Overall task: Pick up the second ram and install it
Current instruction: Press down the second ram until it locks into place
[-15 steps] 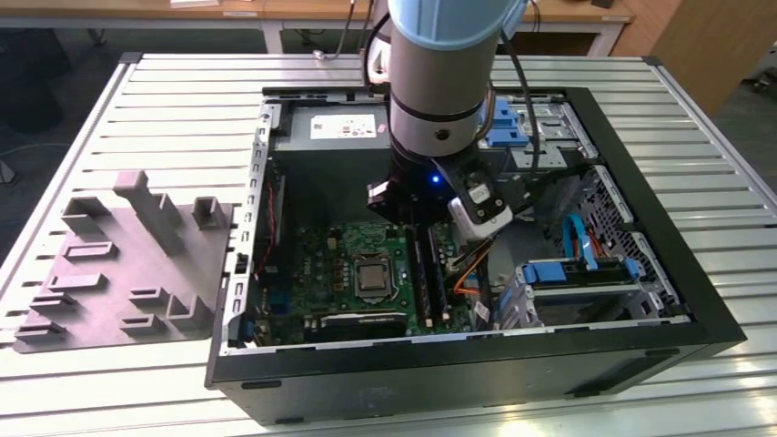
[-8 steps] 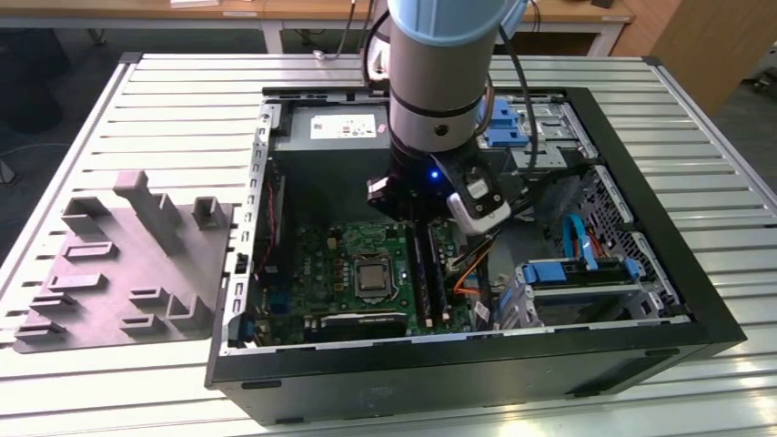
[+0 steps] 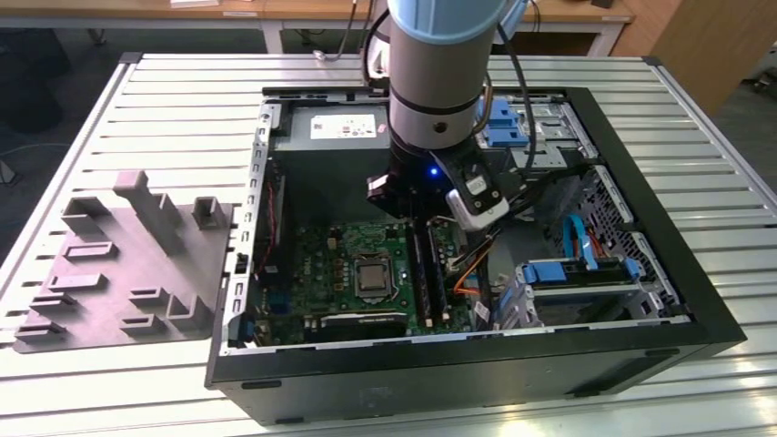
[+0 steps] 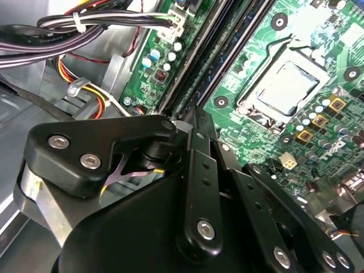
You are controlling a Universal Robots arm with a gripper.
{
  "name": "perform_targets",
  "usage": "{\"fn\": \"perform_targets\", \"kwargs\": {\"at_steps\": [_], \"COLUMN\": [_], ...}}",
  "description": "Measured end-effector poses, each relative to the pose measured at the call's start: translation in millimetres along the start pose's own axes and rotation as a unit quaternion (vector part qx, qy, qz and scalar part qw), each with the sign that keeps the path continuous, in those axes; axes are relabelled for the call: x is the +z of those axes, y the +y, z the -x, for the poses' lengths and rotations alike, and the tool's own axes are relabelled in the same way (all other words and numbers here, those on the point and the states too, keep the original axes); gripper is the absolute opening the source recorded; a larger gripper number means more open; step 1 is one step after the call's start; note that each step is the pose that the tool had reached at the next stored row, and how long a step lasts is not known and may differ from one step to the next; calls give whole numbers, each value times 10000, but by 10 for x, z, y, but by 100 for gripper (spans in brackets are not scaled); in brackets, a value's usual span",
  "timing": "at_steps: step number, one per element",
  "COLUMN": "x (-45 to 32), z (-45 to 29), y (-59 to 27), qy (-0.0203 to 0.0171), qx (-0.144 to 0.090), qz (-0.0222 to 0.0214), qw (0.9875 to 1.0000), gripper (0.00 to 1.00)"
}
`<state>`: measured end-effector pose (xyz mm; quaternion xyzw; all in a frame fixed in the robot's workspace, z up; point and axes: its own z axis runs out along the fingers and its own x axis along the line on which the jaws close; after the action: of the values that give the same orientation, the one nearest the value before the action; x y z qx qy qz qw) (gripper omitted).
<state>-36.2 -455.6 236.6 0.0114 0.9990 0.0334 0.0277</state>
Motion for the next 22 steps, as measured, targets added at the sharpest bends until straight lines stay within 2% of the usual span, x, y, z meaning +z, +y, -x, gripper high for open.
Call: {"fn": "perform_targets", "kwargs": {"at_steps": [10, 22], "x": [23, 127], "z": [12, 6], "y": [18, 36], "qy": [0, 0], "qx": [2, 3], "qz": [-2, -1], "qw": [10000, 10000], "gripper": [11, 11]}}
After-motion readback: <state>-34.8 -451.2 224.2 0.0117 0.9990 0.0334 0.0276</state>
